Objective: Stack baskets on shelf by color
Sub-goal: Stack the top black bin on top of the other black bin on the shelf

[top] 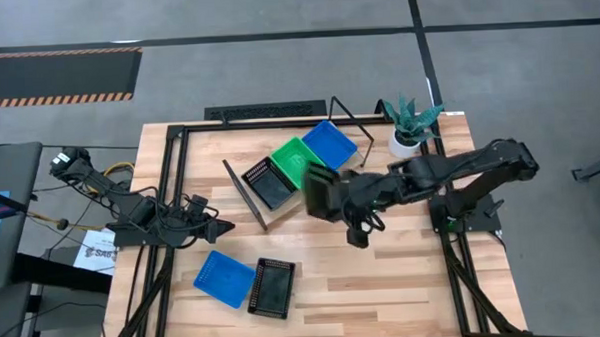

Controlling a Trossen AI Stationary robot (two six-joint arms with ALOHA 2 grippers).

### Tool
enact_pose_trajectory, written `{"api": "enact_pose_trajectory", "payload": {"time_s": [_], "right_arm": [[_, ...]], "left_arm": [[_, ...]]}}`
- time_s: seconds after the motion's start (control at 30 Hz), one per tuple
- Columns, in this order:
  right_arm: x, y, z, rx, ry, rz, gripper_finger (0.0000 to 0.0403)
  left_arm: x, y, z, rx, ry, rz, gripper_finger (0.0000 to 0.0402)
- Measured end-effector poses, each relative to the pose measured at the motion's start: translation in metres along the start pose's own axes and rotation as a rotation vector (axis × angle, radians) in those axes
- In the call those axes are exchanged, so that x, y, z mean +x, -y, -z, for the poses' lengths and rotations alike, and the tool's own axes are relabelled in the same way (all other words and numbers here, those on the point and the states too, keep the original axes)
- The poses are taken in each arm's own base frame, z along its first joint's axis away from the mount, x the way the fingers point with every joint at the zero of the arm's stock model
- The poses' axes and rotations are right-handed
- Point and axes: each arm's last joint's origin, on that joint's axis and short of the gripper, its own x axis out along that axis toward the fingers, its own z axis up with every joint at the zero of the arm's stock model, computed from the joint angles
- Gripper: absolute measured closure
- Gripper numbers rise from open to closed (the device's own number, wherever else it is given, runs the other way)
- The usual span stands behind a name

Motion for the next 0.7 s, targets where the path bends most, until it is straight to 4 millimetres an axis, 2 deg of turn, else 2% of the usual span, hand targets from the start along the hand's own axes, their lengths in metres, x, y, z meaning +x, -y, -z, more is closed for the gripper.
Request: {"api": "enact_pose_trajectory", "payload": {"time_s": [0.1, 0.27, 0.47, 0.7], "right_arm": [[0.004, 0.002, -0.024, -0.310, 0.031, 0.045, 0.0400], [0.037, 0.025, -0.051, -0.535, -0.019, 0.123, 0.0397], [0.088, 0.051, -0.053, -0.688, -0.149, 0.141, 0.0398], [0.129, 0.077, -0.041, -0.825, -0.272, 0.125, 0.0395]], "left_arm": [[0.000, 0.000, 0.000, -0.011, 0.000, -0.002, 0.0271], [0.000, 0.000, 0.000, -0.022, 0.005, -0.002, 0.0271], [0.000, -0.001, 0.000, -0.019, 0.005, -0.008, 0.0271], [0.000, -0.002, 0.000, -0.010, 0.006, -0.020, 0.0271]]}}
